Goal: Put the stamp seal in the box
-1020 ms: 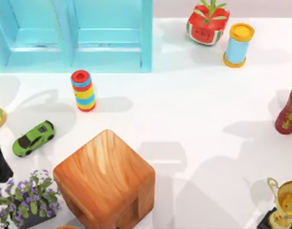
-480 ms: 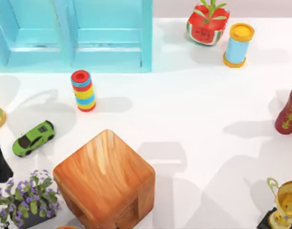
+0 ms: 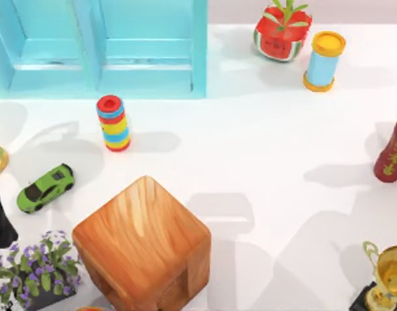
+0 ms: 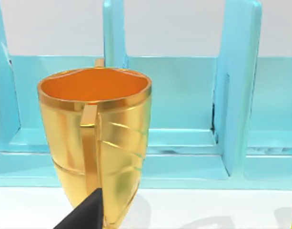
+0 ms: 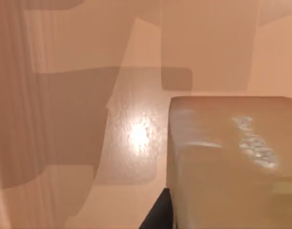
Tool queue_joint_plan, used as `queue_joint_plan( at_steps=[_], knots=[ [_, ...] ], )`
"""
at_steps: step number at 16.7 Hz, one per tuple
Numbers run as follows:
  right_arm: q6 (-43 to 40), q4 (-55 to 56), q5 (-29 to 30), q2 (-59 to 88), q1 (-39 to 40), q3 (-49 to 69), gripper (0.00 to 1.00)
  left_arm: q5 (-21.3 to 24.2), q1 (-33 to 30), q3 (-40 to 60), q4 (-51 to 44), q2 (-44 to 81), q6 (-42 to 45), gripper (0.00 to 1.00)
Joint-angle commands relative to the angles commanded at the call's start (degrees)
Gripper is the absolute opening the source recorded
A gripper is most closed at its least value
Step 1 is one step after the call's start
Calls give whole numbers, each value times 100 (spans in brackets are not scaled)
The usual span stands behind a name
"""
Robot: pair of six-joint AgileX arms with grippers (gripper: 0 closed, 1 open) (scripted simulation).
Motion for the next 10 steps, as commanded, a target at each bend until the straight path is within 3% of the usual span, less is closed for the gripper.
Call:
queue_joint_plan(
  at_steps=[4,10],
  knots=[
    [0,0,0,0,0,0,98,0,0,0,0,0,0,100],
    [0,0,0,0,0,0,100,0,0,0,0,0,0,100]
  ],
)
